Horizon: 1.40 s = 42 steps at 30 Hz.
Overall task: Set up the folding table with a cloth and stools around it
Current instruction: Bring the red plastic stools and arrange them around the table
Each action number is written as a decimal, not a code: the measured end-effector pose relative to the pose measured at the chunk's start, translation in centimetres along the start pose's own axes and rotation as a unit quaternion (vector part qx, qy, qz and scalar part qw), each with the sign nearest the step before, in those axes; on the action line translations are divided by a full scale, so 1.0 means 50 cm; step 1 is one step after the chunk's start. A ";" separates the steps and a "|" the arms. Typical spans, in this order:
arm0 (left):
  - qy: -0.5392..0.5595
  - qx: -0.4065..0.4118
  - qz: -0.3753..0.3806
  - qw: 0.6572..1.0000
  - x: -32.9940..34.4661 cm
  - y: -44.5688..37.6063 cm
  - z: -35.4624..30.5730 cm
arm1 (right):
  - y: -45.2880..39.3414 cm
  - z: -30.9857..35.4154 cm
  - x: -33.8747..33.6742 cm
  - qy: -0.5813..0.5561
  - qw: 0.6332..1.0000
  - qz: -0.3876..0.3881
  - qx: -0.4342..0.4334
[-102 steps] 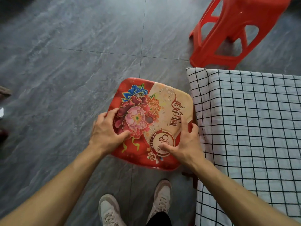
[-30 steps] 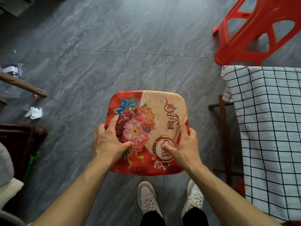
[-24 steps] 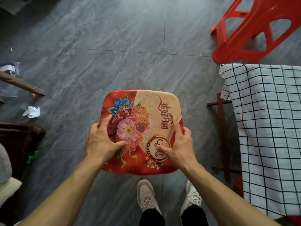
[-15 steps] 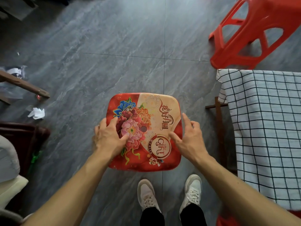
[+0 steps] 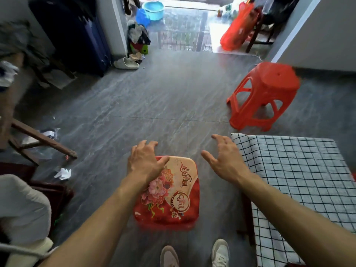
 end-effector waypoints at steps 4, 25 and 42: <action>0.055 0.032 -0.042 0.997 -0.130 0.036 -0.090 | 0.024 0.060 -0.166 -0.013 0.999 -0.030 -0.015; 0.112 0.123 -0.117 0.979 -0.439 0.260 -0.334 | 0.261 0.112 -0.603 0.021 0.991 -0.131 -0.019; 0.103 0.264 -0.022 0.959 -0.352 0.445 -0.560 | 0.551 -0.076 -0.732 0.018 0.974 -0.205 0.092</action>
Point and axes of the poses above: each hand's wrist, its own y-axis away from the middle knuckle, its own x-axis out of the palm, z = x × y, the point moved 7 cm from there along -y, towards the middle knuckle, and after that the axes turned 5 degrees about -z, right-handed, at the moved point
